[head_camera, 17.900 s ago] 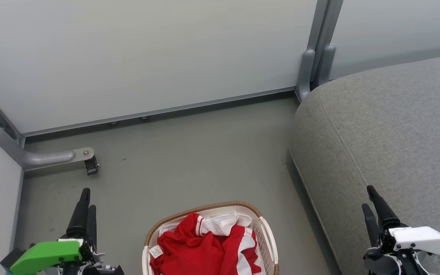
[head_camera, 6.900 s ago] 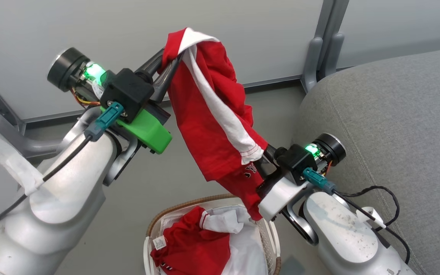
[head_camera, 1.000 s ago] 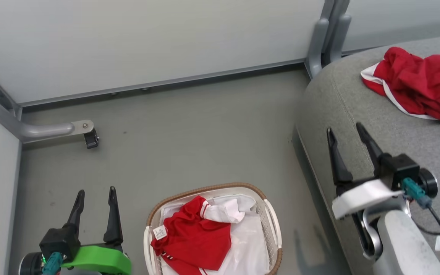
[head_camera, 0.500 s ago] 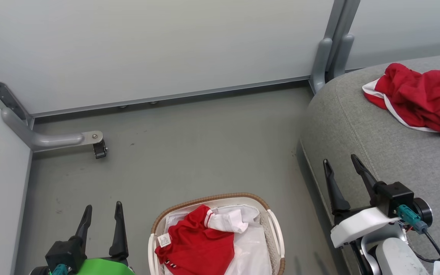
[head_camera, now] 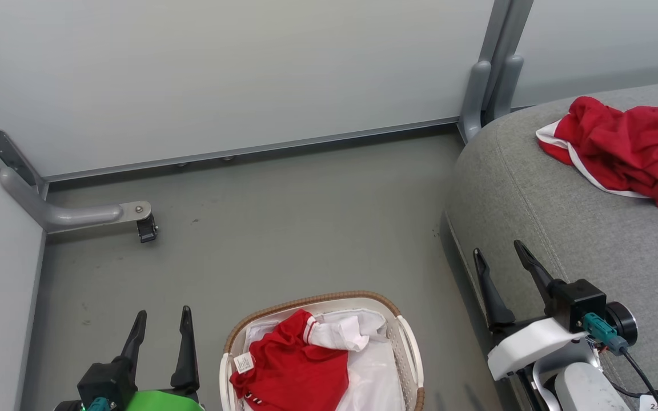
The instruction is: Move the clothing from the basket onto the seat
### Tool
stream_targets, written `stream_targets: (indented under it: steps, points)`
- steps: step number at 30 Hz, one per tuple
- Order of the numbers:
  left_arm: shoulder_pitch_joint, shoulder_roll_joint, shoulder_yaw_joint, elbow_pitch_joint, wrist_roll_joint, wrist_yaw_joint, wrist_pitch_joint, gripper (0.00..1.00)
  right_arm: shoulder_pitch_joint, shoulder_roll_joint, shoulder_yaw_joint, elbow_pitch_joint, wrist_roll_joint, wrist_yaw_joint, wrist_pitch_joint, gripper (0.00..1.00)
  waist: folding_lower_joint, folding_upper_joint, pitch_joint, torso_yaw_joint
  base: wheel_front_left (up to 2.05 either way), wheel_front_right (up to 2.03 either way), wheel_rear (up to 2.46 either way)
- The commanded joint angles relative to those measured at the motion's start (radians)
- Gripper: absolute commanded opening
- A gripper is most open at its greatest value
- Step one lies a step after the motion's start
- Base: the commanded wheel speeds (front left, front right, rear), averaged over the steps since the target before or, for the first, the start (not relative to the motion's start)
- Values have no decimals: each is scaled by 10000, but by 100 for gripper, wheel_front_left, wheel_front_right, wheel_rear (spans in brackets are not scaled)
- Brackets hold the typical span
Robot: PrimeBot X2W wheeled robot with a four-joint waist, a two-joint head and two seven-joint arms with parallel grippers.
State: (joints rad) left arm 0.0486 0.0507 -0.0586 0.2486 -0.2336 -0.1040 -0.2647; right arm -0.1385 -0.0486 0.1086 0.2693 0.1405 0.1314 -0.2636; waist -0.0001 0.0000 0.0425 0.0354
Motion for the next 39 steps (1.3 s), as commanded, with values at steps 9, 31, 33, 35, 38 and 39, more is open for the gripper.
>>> stream_targets:
  steps: [9,31,33,35,38,39]
  points:
    - [-66,-4,-108,2,262,-37,6,100,-58,-35,-38,-144,-83,-14,-15,100,1,0,279,-99,0,0,0]
    - [-5669,1309,-5978,3468,1035,-269,286,100,-2081,-33,-1131,-1690,-908,-14,-15,100,1,0,4273,-1049,0,0,0]
    - [-6300,1482,-6942,3932,803,-270,415,100,-2273,-33,-1157,-1810,-863,-14,-15,100,1,0,4722,-1205,0,0,0]
    - [-6892,1624,-7829,4338,525,-270,508,100,-2460,-29,-1134,-1947,-787,-14,-17,100,1,0,5186,-1380,0,0,0]
    - [-7693,1781,-9023,4935,52,-271,598,100,-2693,-30,-1115,-2143,-670,-14,-17,100,1,0,5821,-1592,0,0,0]
    - [-7968,1824,-9402,5155,-80,-271,672,100,-2758,-30,-1100,-2200,-608,-14,-15,100,1,0,6042,-1667,0,0,0]
